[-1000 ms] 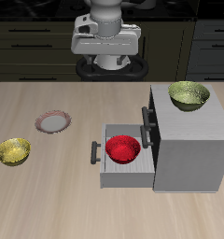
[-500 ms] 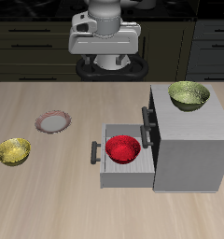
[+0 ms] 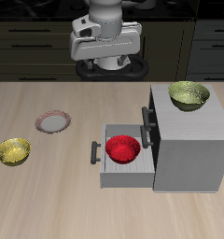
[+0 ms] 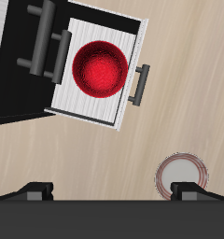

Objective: Place the red bowl on the plate and close the bottom drawer of the white cabinet

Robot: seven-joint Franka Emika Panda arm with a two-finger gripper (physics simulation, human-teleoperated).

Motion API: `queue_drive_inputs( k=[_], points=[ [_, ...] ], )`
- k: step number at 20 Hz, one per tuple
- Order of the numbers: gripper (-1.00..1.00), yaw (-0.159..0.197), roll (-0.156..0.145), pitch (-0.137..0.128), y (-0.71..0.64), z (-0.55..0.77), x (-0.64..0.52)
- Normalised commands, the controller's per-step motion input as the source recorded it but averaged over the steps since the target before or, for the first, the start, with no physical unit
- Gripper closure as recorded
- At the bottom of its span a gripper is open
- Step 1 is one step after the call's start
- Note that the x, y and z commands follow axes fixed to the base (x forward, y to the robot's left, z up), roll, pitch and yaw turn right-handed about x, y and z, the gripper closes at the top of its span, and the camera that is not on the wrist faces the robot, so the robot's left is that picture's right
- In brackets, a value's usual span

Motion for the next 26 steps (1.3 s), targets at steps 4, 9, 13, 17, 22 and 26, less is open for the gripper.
queue_drive_inputs(
  k=[4, 9, 13, 17, 22, 26],
  points=[
    [-1.00, 0.061, -0.014, 0.010, -0.06, 0.08, 0.02],
    [-1.00, 0.050, -0.016, -0.022, -0.06, 0.08, 0.05],
    [-1.00, 0.120, -0.022, 0.003, -0.20, 0.07, 0.29],
    [-1.00, 0.122, 0.041, 0.033, -0.09, -0.05, 0.18],
    [-1.00, 0.171, 0.045, 0.000, 0.05, -0.10, 0.18],
    [-1.00, 0.158, 0.052, 0.015, 0.13, -0.06, 0.20]
  ],
)
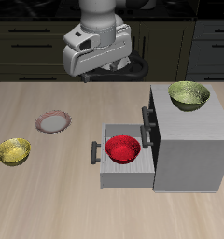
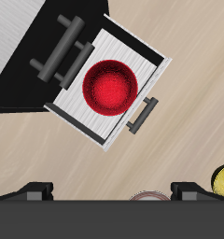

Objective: Place the red bowl on the plate and close the bottom drawer of the white cabinet

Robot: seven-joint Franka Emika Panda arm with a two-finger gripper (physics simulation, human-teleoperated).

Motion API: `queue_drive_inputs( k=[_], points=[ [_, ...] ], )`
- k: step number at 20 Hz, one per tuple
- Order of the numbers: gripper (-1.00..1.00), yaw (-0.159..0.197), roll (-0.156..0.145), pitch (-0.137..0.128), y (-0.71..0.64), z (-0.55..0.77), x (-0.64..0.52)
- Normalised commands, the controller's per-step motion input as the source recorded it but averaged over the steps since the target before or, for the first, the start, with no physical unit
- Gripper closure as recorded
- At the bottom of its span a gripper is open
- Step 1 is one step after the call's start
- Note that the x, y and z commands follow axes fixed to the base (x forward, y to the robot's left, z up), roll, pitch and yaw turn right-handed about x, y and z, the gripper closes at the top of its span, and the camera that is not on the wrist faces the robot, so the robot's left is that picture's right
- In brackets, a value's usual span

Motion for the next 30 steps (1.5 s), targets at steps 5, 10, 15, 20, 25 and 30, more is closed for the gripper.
queue_drive_inputs(
  k=[5, 10, 15, 20, 25, 30],
  points=[
    [-1.00, 0.155, 0.032, -0.023, 0.14, 0.06, 0.10],
    [-1.00, 0.209, 0.027, 0.020, 0.03, -0.03, 0.11],
    [-1.00, 0.150, 0.005, 0.029, -0.02, -0.02, 0.04],
    [-1.00, 0.159, -0.073, -0.018, -0.11, 0.11, -0.06],
    [-1.00, 0.217, -0.092, -0.078, -0.20, 0.07, -0.05],
    [-1.00, 0.232, -0.055, -0.035, -0.21, -0.08, -0.06]
  ],
)
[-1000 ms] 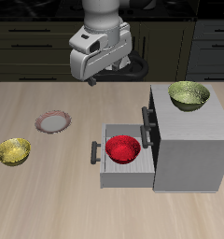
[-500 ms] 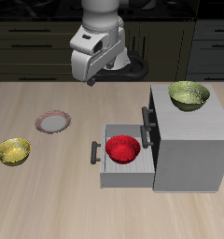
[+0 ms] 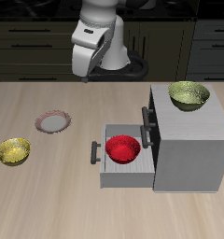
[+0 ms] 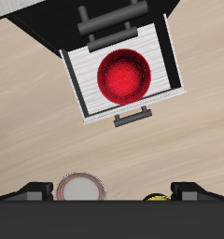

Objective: Place the red bowl on the plate and close the bottom drawer of the white cabinet

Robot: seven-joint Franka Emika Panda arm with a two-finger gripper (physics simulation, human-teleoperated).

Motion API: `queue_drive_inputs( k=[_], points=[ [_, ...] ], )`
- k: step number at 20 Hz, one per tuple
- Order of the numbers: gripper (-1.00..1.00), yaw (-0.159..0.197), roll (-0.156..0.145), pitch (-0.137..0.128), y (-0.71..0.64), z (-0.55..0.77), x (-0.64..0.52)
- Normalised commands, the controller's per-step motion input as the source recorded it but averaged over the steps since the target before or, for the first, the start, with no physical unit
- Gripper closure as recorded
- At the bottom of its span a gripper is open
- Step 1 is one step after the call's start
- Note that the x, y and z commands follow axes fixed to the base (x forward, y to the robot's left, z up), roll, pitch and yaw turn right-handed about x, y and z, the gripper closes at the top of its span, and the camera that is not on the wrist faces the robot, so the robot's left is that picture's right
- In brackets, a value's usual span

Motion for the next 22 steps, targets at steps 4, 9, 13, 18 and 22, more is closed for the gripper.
queue_drive_inputs(
  k=[4, 9, 13, 18, 22],
  points=[
    [-1.00, 0.167, -0.006, -0.026, -0.11, -0.06, -0.04],
    [-1.00, 0.270, 0.013, -0.062, -0.16, -0.01, -0.06],
    [-1.00, 0.305, 0.010, -0.075, -0.06, -0.04, -0.07],
    [-1.00, -0.001, 0.001, 0.016, 0.00, 0.00, -0.07],
    [-1.00, 0.057, 0.013, -0.005, 0.02, -0.07, -0.05]
  ],
)
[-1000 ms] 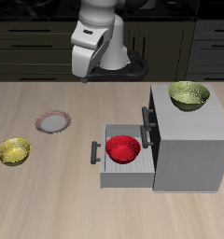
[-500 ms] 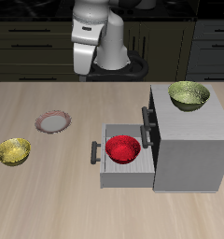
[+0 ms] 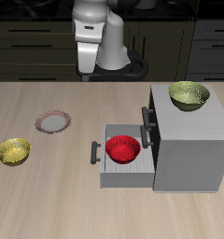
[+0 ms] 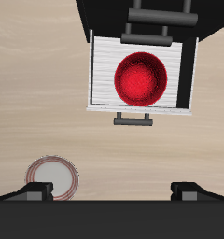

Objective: Place the red bowl on the plate and close the bottom drawer of the white cabinet

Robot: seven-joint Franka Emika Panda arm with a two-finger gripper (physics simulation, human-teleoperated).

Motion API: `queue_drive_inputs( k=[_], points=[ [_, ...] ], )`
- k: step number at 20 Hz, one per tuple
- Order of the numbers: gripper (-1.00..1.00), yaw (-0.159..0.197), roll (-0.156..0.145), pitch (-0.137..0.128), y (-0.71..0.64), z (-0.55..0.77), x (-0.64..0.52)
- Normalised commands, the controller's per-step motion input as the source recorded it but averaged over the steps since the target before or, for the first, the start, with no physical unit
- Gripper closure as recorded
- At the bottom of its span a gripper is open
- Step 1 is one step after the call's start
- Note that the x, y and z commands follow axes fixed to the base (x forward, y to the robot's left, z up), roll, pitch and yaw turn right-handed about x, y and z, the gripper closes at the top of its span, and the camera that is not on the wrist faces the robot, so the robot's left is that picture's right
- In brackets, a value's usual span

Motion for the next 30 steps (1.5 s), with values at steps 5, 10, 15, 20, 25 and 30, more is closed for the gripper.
queue_drive_inputs(
  k=[5, 10, 15, 20, 25, 30],
  points=[
    [-1.00, 0.095, -0.005, -0.028, 0.00, -0.10, -0.06],
    [-1.00, 0.061, -0.004, -0.003, 0.09, -0.13, -0.08],
    [-1.00, -0.006, -0.055, 0.020, 0.11, -0.06, -0.01],
    [-1.00, -0.024, -0.012, 0.008, 0.16, 0.00, 0.06],
    [-1.00, 0.005, 0.038, 0.026, 0.30, -0.10, 0.16],
    [-1.00, -0.027, 0.040, 0.026, 0.26, -0.03, 0.14]
  ],
)
